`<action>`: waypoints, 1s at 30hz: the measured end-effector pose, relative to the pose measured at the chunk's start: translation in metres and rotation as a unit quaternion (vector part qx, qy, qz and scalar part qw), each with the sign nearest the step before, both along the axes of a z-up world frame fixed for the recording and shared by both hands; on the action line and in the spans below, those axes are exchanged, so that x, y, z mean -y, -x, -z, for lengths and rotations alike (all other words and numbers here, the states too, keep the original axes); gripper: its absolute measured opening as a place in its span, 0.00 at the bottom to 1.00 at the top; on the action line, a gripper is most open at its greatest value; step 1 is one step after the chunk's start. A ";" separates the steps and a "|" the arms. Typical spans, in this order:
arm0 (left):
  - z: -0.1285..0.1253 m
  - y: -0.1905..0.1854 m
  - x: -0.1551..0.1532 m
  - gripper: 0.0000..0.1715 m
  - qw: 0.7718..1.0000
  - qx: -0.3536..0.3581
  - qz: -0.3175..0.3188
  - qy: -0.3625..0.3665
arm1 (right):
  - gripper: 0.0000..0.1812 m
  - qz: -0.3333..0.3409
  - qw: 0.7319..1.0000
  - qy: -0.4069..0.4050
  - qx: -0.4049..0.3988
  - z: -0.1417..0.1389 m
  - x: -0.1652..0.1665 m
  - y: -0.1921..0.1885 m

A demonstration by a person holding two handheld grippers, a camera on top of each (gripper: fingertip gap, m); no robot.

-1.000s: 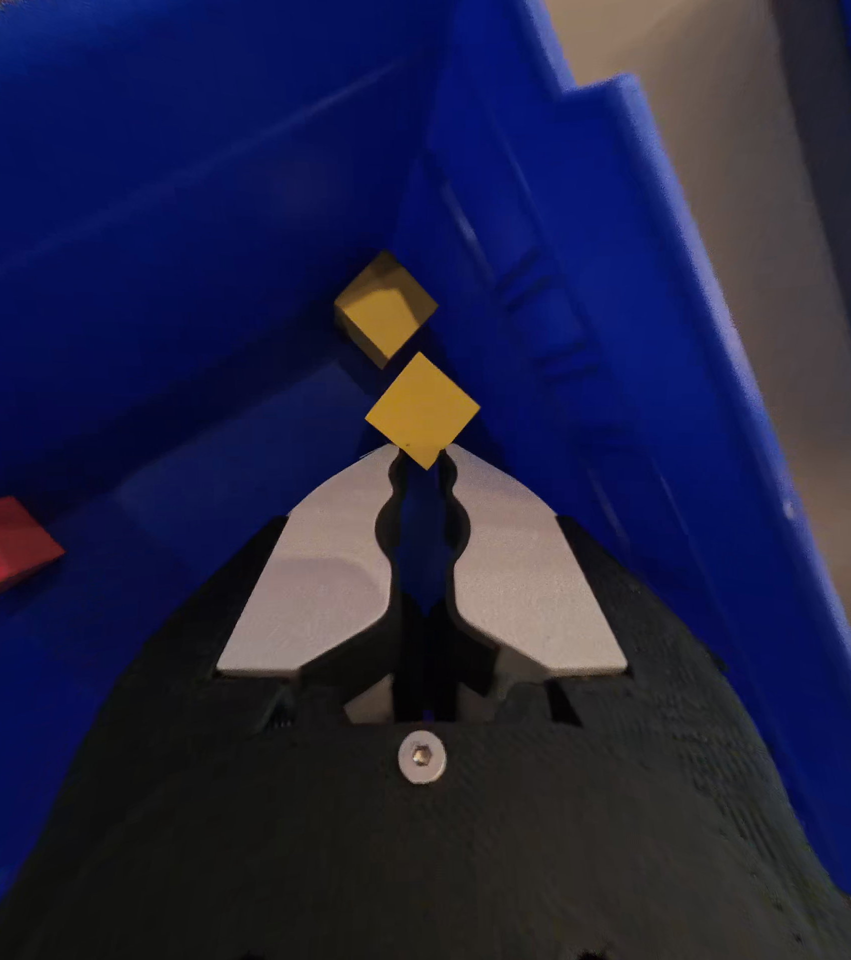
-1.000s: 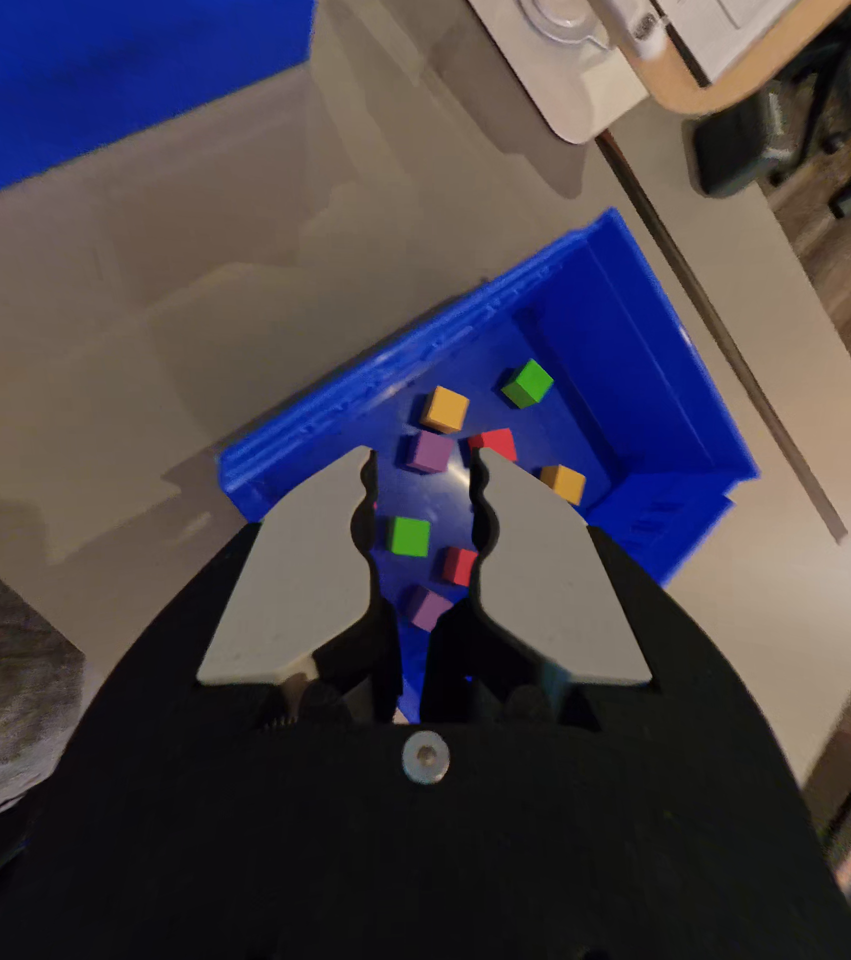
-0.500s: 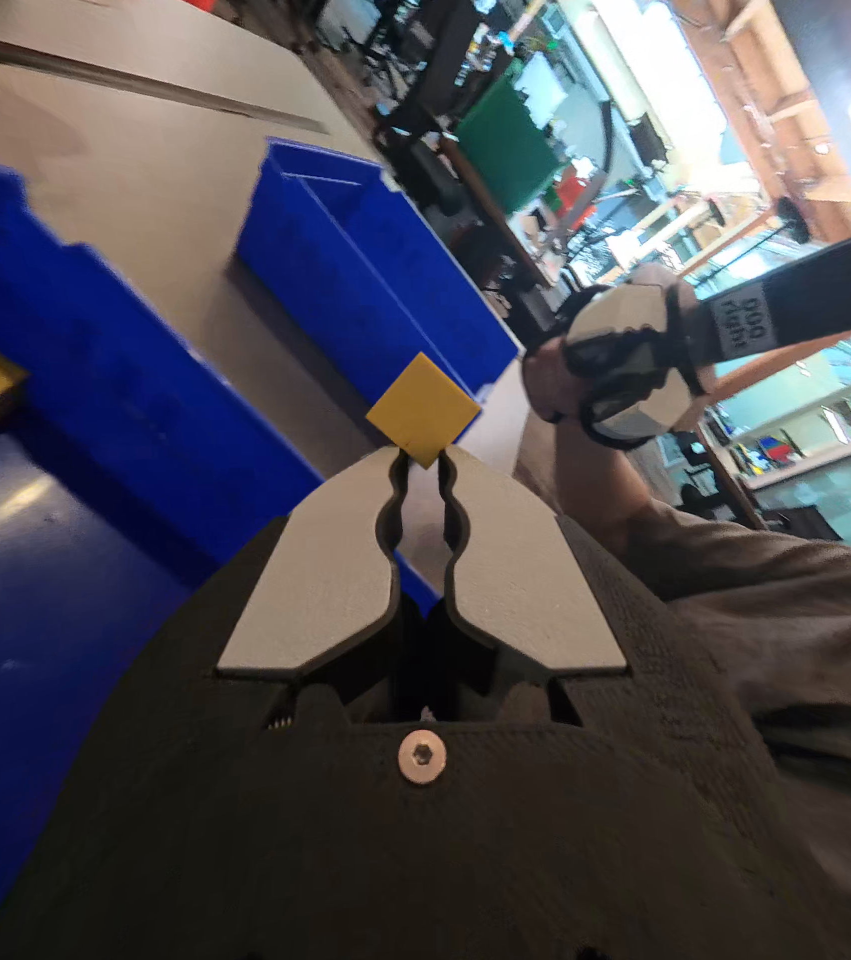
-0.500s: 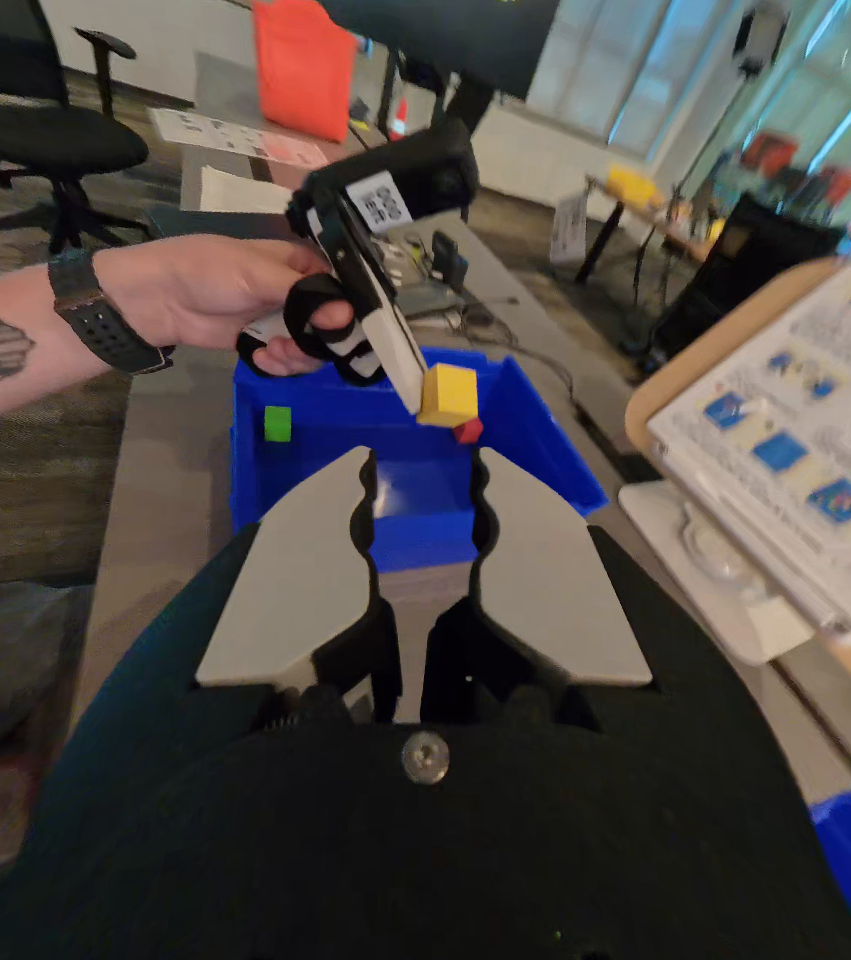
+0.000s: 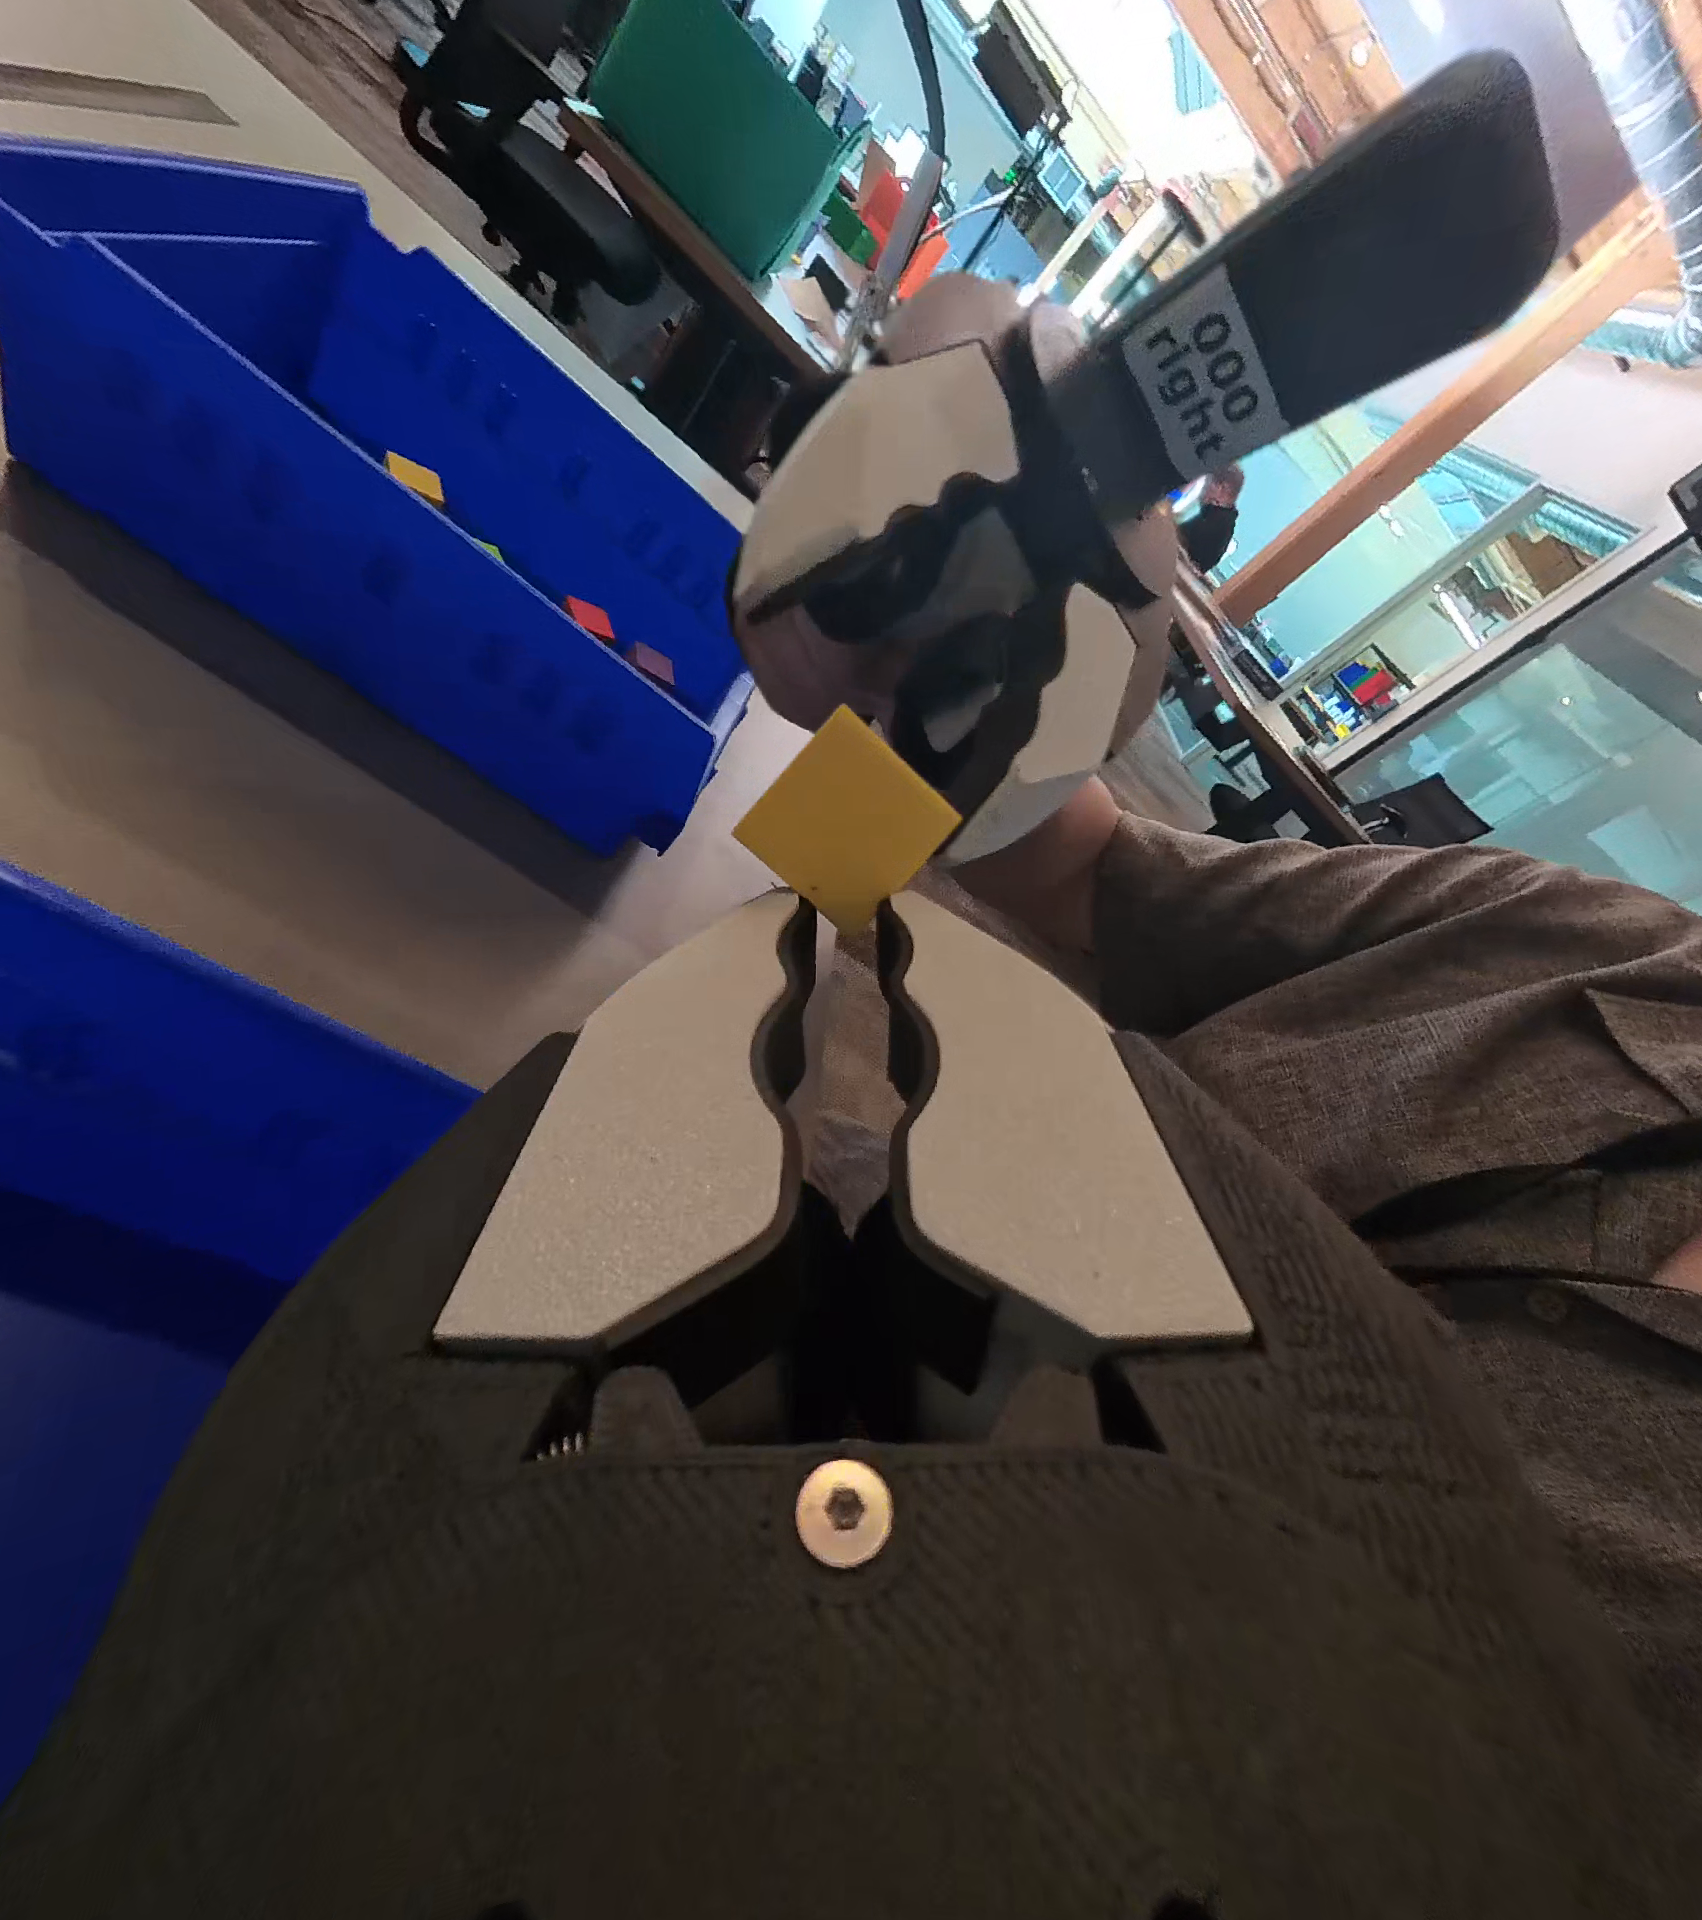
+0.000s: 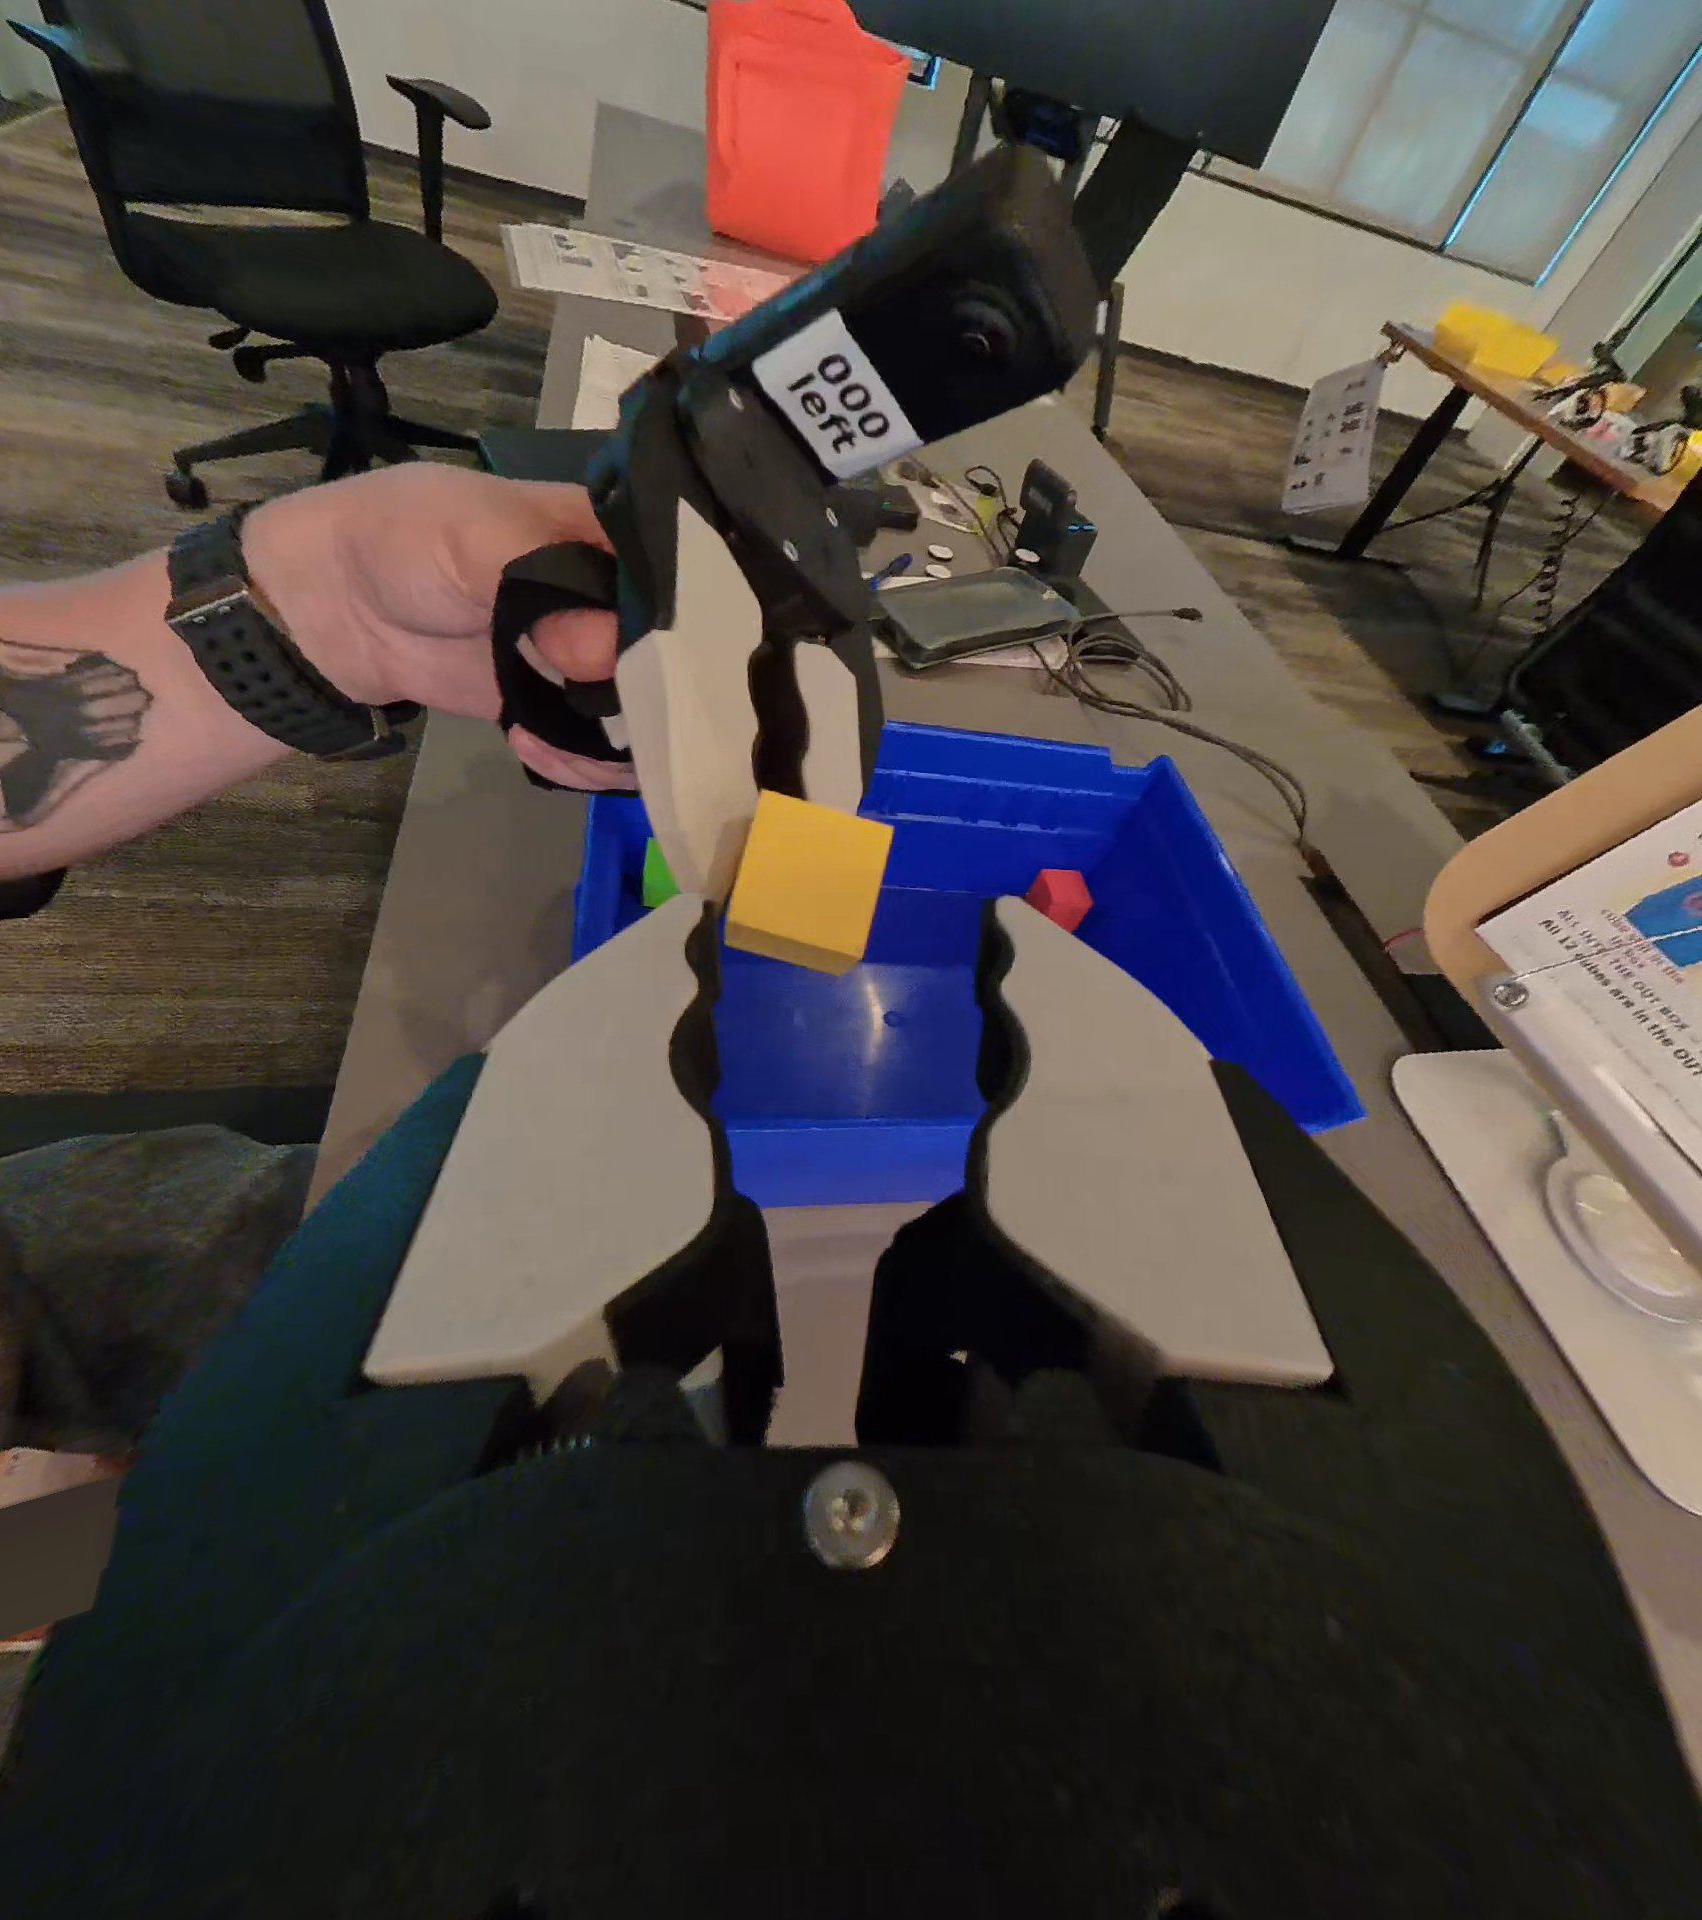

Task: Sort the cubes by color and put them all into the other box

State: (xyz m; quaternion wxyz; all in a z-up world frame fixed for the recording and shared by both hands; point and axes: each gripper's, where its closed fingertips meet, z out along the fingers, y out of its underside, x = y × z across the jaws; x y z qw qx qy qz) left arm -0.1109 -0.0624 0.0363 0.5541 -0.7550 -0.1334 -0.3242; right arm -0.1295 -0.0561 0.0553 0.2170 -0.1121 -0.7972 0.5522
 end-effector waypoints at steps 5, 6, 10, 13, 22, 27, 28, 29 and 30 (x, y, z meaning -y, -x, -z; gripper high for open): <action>-0.002 -0.006 -0.002 0.07 1.000 -0.025 0.006 0.004 | 0.21 -0.031 0.999 0.013 0.028 0.000 0.006 -0.007; -0.002 -0.006 -0.002 0.07 1.000 -0.029 0.005 0.007 | 0.19 -0.034 0.999 0.012 0.027 0.000 0.007 -0.008; -0.004 -0.007 -0.002 0.07 0.999 -0.037 0.006 0.008 | 0.15 -0.036 0.999 0.006 0.025 -0.001 0.007 -0.011; -0.007 -0.007 -0.003 0.08 1.000 -0.028 0.007 -0.001 | 0.15 -0.034 0.999 0.006 0.023 -0.002 0.005 -0.011; -0.013 0.005 0.005 0.22 0.999 -0.029 -0.043 -0.008 | 0.14 0.009 1.000 -0.018 0.004 -0.017 -0.033 -0.008; -0.016 0.009 0.024 0.22 0.995 -0.053 -0.087 -0.008 | 0.15 0.108 0.985 -0.111 0.082 -0.007 -0.122 0.000; -0.017 0.009 0.028 0.21 0.994 -0.055 -0.090 -0.011 | 0.15 0.130 0.977 -0.133 0.103 0.001 -0.142 0.001; -0.018 0.008 0.031 0.21 0.994 -0.058 -0.094 -0.015 | 0.15 0.151 0.969 -0.153 0.124 0.010 -0.161 0.001; -0.019 0.009 0.035 0.21 0.993 -0.060 -0.100 -0.017 | 0.14 0.169 0.962 -0.165 0.141 0.018 -0.178 0.001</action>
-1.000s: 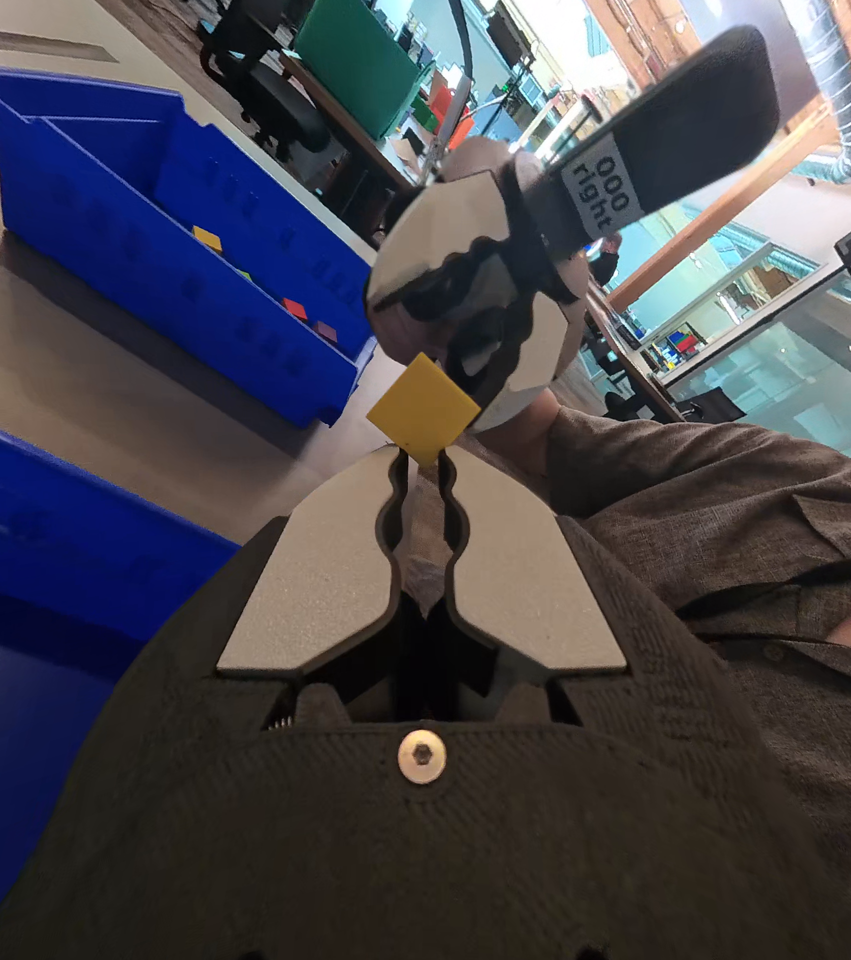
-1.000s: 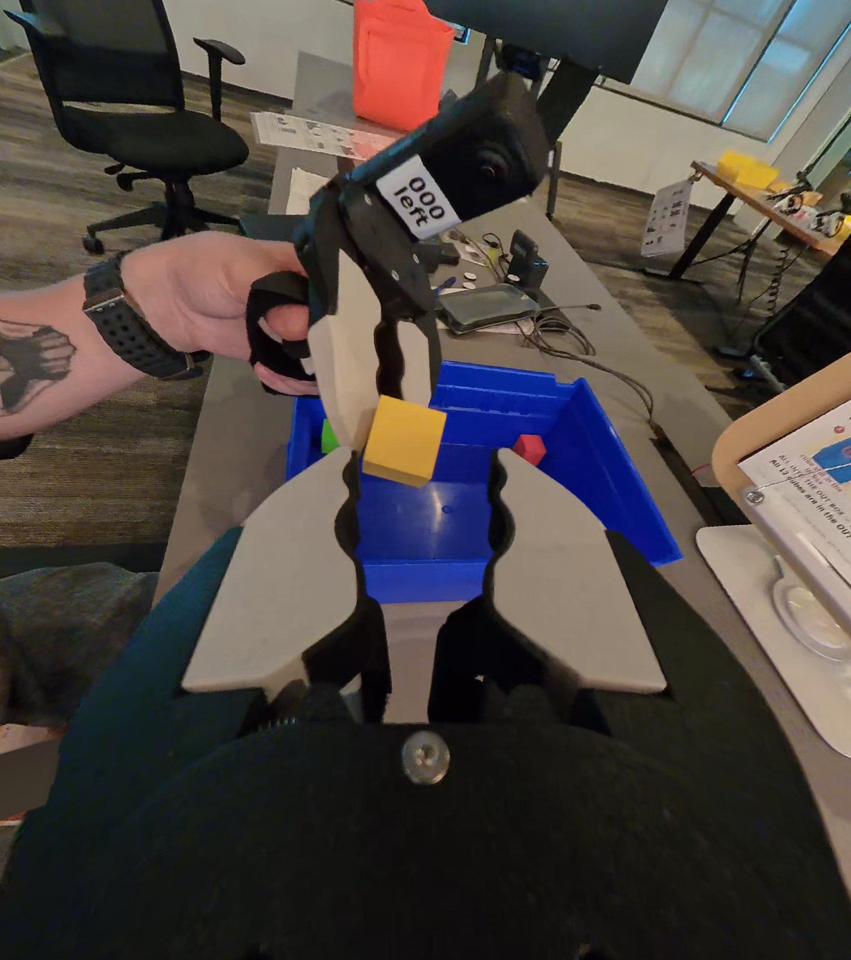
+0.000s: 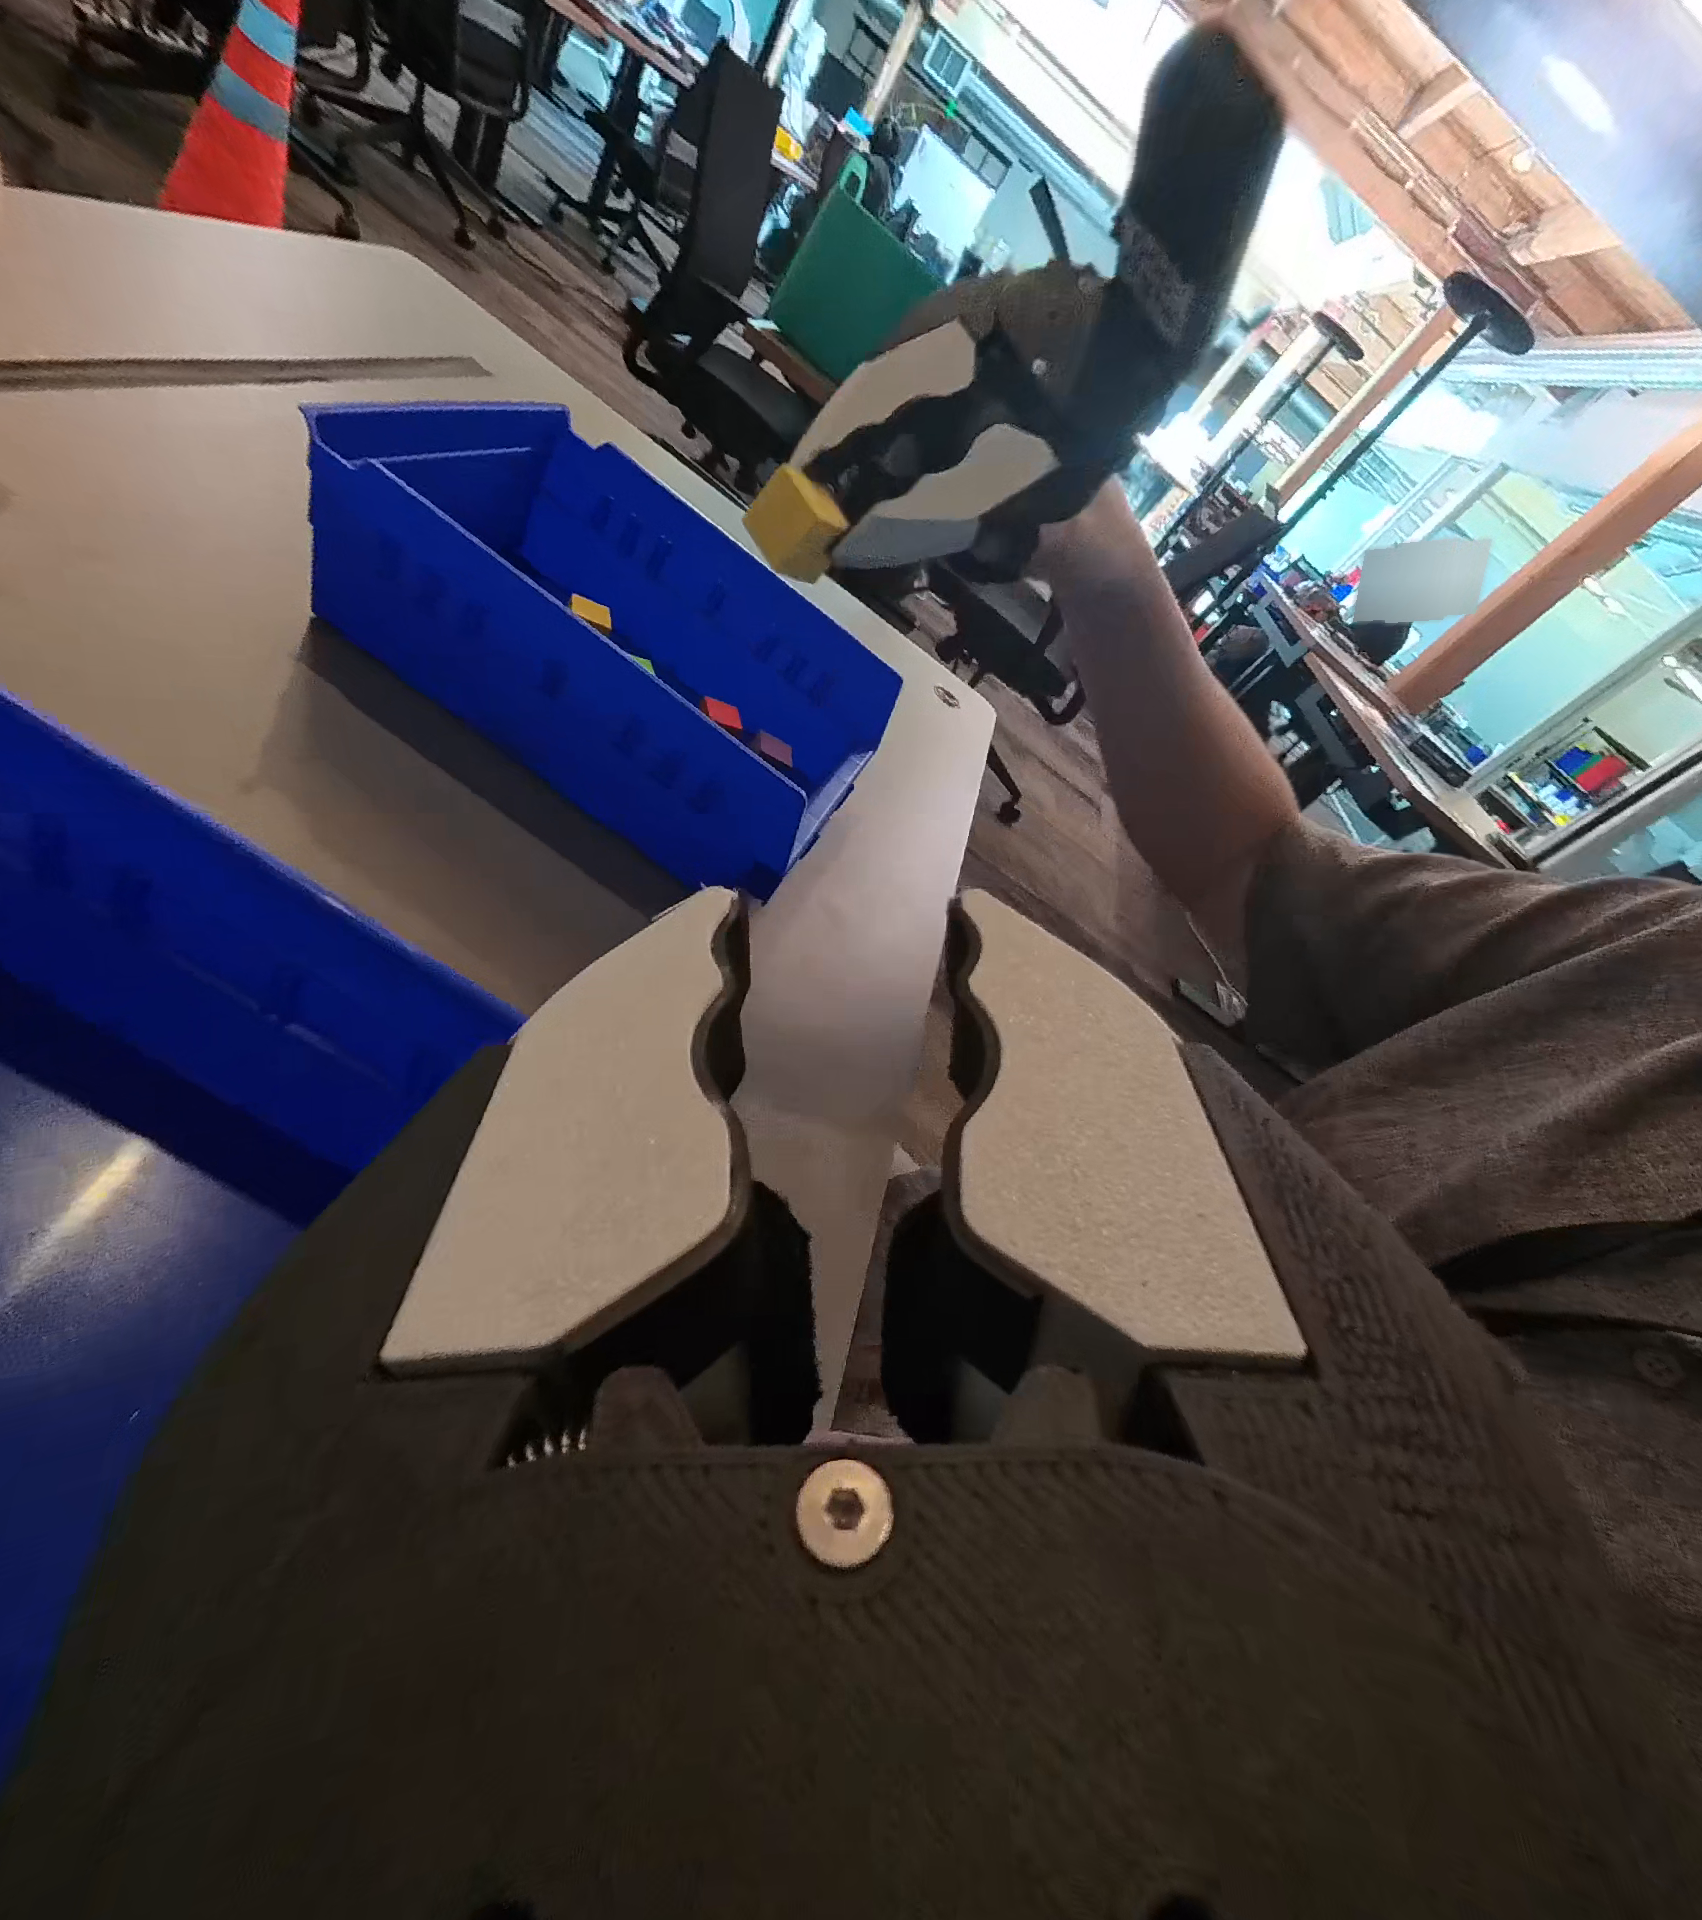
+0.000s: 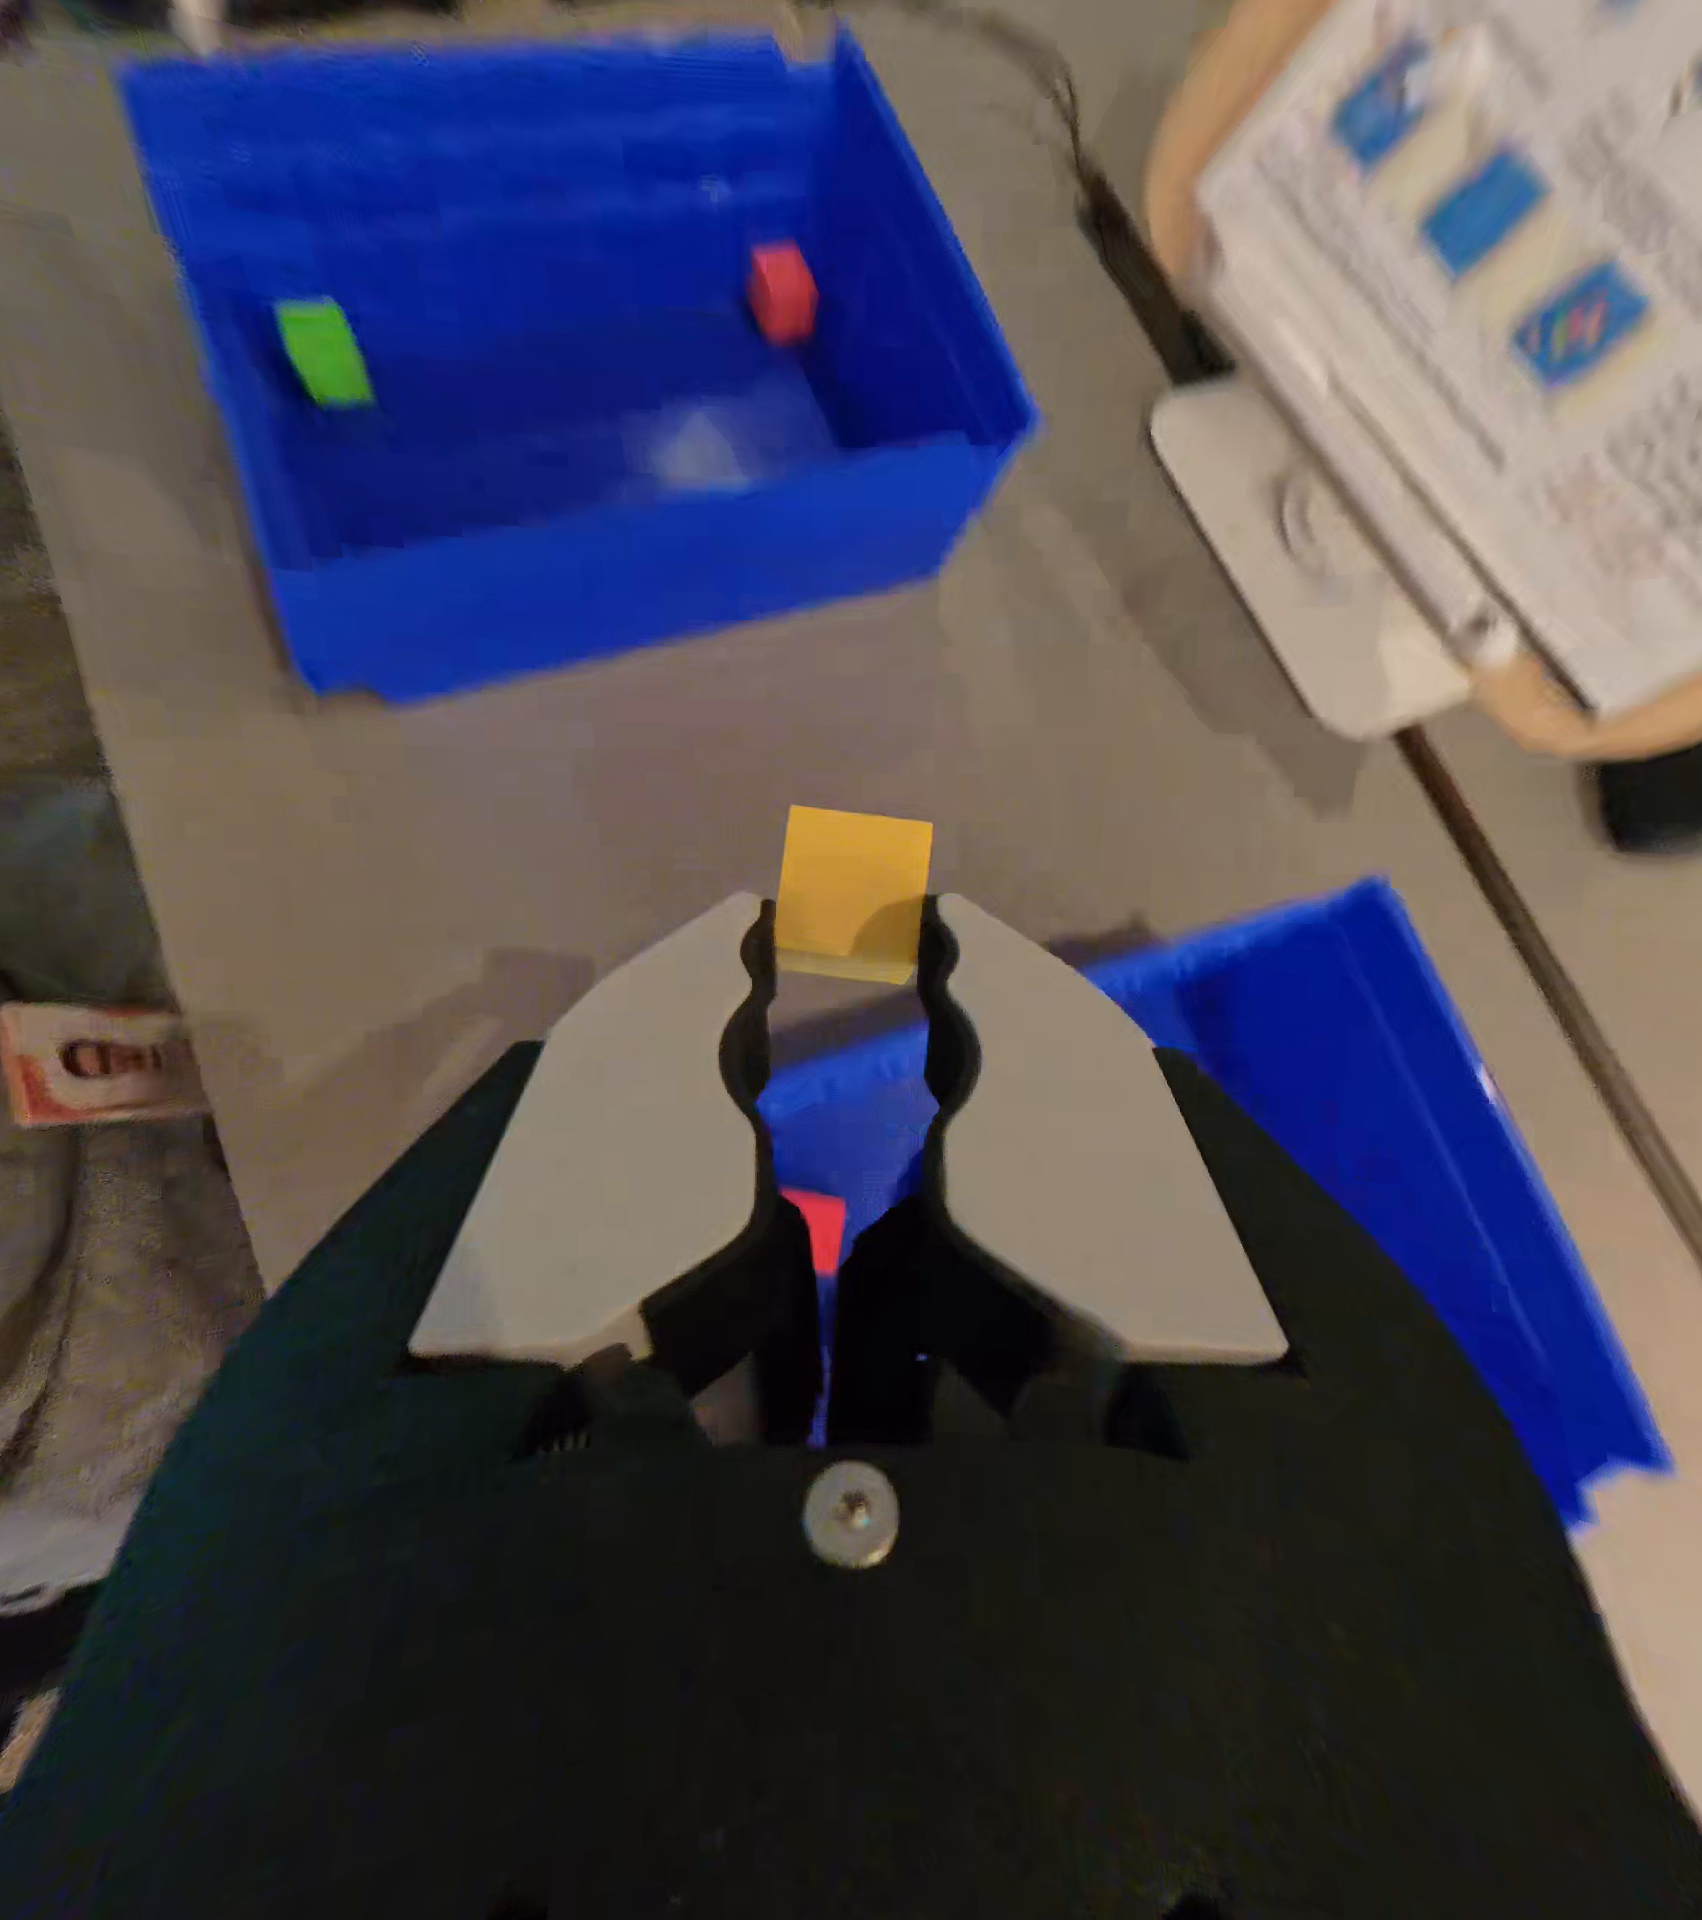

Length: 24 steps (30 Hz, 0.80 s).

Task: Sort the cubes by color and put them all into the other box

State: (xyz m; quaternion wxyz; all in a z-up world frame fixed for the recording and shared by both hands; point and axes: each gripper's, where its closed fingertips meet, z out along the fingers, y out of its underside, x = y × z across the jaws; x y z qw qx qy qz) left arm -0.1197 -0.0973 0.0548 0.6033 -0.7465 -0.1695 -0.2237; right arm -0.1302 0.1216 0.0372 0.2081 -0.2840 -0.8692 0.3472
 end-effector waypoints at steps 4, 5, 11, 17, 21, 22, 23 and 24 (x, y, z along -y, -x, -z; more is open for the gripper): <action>-0.007 0.003 0.011 0.21 1.000 -0.004 -0.015 -0.006 | 0.15 0.073 0.995 -0.036 0.055 0.044 -0.056 -0.005; -0.010 0.004 0.013 0.21 1.000 -0.007 -0.022 -0.013 | 0.15 0.089 0.993 -0.040 0.071 0.058 -0.066 -0.007; -0.010 0.003 0.012 0.21 1.000 -0.005 -0.020 -0.012 | 0.15 0.131 0.975 -0.067 0.165 0.140 -0.094 -0.016; -0.009 0.009 0.016 0.21 0.999 -0.011 -0.034 -0.007 | 0.15 0.134 0.968 -0.074 0.199 0.175 -0.093 -0.013; -0.007 0.014 0.021 0.21 0.999 -0.006 -0.043 -0.008 | 0.15 0.138 0.966 -0.073 0.206 0.181 -0.093 -0.012; -0.007 0.015 0.022 0.21 0.999 -0.005 -0.045 -0.009 | 0.15 0.142 0.966 -0.070 0.206 0.181 -0.094 -0.011; -0.008 0.016 0.024 0.21 0.999 -0.006 -0.046 -0.010 | 0.15 0.146 0.965 -0.071 0.206 0.181 -0.096 -0.011; -0.008 0.016 0.024 0.21 0.999 -0.006 -0.047 -0.011 | 0.15 0.148 0.965 -0.073 0.205 0.181 -0.098 -0.010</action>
